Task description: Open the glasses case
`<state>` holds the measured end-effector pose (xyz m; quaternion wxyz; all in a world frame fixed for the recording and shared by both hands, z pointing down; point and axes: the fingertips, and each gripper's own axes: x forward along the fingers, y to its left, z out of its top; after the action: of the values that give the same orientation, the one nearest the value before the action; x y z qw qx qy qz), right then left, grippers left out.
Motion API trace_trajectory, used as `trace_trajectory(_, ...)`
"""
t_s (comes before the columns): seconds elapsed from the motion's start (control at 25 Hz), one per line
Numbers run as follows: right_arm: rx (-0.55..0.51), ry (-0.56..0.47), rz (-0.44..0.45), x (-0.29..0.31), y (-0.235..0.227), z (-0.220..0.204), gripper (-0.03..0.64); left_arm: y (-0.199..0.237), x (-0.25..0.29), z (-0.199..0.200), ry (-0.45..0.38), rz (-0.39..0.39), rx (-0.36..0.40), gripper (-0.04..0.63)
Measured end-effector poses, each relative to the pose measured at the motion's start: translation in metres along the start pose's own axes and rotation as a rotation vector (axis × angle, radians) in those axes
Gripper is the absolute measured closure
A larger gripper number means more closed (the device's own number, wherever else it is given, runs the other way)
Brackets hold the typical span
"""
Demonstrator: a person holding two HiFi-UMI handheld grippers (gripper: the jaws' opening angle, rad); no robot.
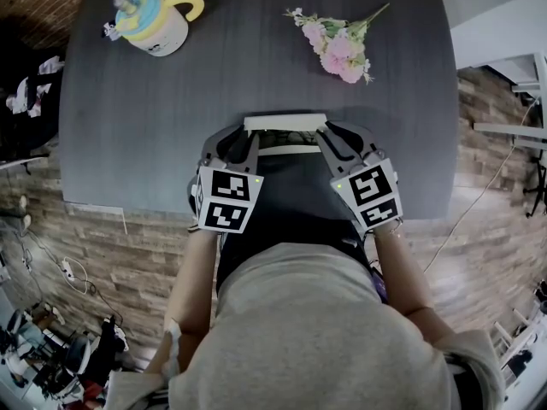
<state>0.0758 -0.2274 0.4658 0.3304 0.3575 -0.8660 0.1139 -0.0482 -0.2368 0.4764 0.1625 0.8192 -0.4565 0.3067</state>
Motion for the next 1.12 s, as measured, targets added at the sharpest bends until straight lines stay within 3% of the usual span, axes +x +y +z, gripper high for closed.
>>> trace_trajectory(0.84,0.019,0.012,-0.034,0.039,-0.041,0.018,0.538,0.026,0.036,0.017,0.014,-0.028,-0.018,0.497)
trace_trajectory(1.12,0.064,0.025,-0.053,0.05,-0.05,0.016,0.537,0.036,0.047,0.017,0.023,-0.032,-0.057,0.506)
